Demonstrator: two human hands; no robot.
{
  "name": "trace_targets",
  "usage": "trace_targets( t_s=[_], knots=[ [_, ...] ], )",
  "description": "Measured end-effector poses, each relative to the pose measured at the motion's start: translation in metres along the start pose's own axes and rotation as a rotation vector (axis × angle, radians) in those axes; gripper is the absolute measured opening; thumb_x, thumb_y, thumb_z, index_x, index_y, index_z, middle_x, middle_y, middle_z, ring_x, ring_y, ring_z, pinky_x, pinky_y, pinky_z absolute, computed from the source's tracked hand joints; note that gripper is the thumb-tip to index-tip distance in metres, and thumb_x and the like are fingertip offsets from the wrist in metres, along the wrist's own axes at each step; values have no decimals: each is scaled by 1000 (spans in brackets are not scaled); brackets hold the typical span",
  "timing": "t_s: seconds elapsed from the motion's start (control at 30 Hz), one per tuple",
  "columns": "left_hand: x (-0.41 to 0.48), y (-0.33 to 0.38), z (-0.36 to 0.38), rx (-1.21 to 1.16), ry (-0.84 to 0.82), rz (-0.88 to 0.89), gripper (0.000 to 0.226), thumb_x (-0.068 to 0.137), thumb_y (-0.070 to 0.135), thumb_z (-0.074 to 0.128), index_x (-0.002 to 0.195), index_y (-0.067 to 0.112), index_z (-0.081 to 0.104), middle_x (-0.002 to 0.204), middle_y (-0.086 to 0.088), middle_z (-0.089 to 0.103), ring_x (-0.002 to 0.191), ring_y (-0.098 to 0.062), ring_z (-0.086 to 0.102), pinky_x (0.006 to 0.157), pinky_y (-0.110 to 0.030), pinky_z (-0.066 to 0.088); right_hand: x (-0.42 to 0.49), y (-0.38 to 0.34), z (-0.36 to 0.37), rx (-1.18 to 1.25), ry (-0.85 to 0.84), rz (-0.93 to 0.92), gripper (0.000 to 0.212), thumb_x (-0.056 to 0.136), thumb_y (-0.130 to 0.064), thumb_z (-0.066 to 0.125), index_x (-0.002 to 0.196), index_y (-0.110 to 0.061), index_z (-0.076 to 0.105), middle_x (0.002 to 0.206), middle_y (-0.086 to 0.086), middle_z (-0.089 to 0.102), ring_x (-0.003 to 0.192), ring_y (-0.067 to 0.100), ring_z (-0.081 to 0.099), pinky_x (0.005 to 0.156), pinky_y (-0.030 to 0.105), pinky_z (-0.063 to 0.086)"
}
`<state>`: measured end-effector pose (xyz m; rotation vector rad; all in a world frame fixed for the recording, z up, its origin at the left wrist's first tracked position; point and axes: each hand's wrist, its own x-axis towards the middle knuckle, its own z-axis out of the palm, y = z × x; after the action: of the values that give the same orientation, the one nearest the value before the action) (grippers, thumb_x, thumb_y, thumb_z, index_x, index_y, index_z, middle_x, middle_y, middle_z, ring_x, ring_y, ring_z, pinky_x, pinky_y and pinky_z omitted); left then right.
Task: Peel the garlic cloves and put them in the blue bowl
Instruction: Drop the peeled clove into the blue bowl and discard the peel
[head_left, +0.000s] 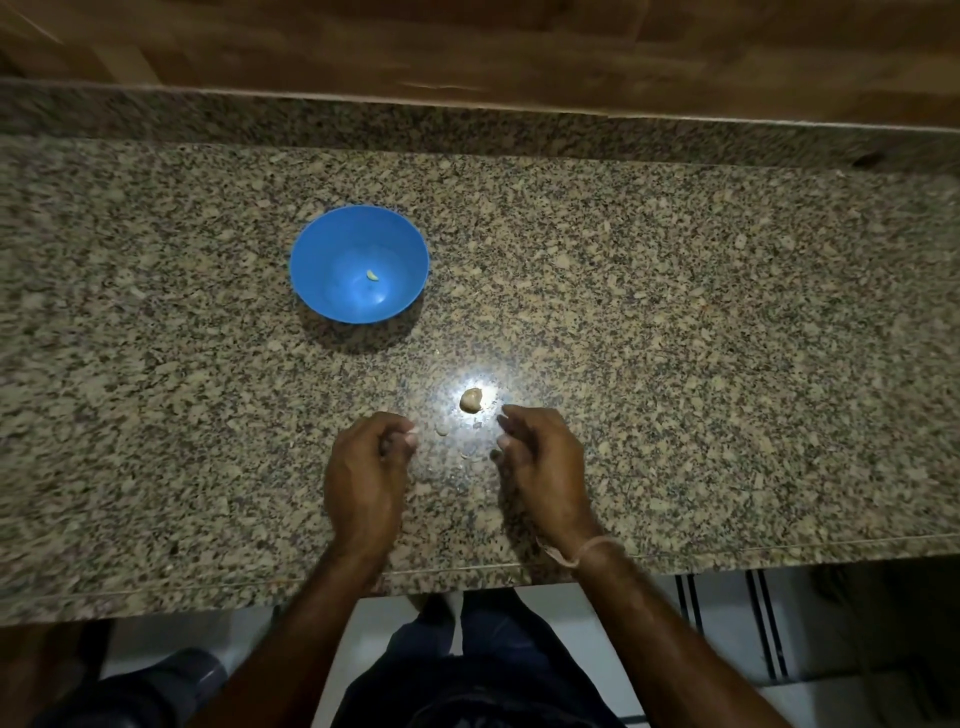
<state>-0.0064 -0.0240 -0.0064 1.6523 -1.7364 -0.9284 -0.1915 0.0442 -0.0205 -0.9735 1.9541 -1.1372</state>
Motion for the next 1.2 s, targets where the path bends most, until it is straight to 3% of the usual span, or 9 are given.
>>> trace_targets(
  t_s=[0.1, 0.17, 0.43, 0.63, 0.8, 0.9, 0.97, 1.03, 1.2],
  knots=[
    [8, -21, -10, 17, 44, -31, 18, 94, 7, 71, 104, 22, 69, 102, 3, 64, 89, -17, 66, 74, -33, 55, 4, 8, -4, -360, -103, -81, 61, 92, -18, 78, 148, -11, 54, 130, 2, 50, 121, 22, 49, 101, 40, 51],
    [6, -27, -13, 27, 52, -7, 27, 93, 7, 74, 114, 20, 64, 113, 2, 54, 98, -20, 63, 79, -34, 54, 1, 6, 2, -474, -154, -155, 64, 90, -12, 80, 148, -12, 52, 130, 1, 46, 118, 21, 44, 97, 39, 51],
    [-36, -27, 6, 39, -128, 70, 32, 92, 11, 74, 118, 26, 60, 112, 12, 54, 103, -9, 59, 82, -41, 58, -24, -2, 36, -358, -169, -228, 35, 94, 4, 64, 127, -8, 69, 120, 9, 60, 107, 26, 59, 91, 39, 52],
    [-29, -22, 6, 25, -136, 74, 31, 93, 15, 75, 116, 29, 60, 112, 12, 56, 97, -8, 60, 77, -37, 56, -29, 11, 12, -457, -109, -69, 47, 90, -8, 77, 134, -9, 62, 130, 15, 54, 116, 33, 55, 97, 47, 50],
    [-32, -26, 1, -46, -90, 0, 28, 92, 20, 76, 115, 26, 63, 103, 10, 59, 86, -9, 60, 71, -30, 52, -19, -5, 55, -409, -137, -168, 45, 93, -1, 70, 136, -7, 60, 132, 15, 53, 118, 28, 51, 99, 43, 49],
    [-33, -31, -4, -85, -84, -29, 23, 93, 20, 76, 112, 25, 64, 98, 9, 60, 82, -7, 60, 69, -26, 50, -14, -13, 68, -405, -168, -254, 23, 100, -9, 64, 122, -16, 64, 124, 0, 53, 111, 16, 46, 86, 33, 48],
    [-32, -32, -5, -136, -84, -93, 19, 93, 21, 76, 108, 27, 66, 91, 9, 63, 80, -8, 63, 70, -30, 55, -18, -14, 65, -523, -149, -385, 7, 101, -13, 63, 105, -19, 66, 109, -5, 54, 101, 16, 47, 74, 34, 46],
    [-31, -32, -3, -189, -80, -190, 14, 94, 22, 75, 105, 26, 68, 87, 7, 67, 80, -10, 67, 72, -33, 58, -21, -11, 57, -563, -117, -444, 11, 104, -17, 62, 94, -18, 65, 99, -6, 55, 92, 17, 48, 69, 37, 43],
    [-27, -20, 7, -421, -103, -446, 5, 99, 26, 70, 102, 22, 71, 90, -3, 73, 84, -22, 70, 74, -36, 60, -16, -7, 47, -737, -126, -463, 11, 100, -12, 60, 94, -20, 56, 97, -2, 54, 90, 20, 46, 66, 41, 42]
  ],
)
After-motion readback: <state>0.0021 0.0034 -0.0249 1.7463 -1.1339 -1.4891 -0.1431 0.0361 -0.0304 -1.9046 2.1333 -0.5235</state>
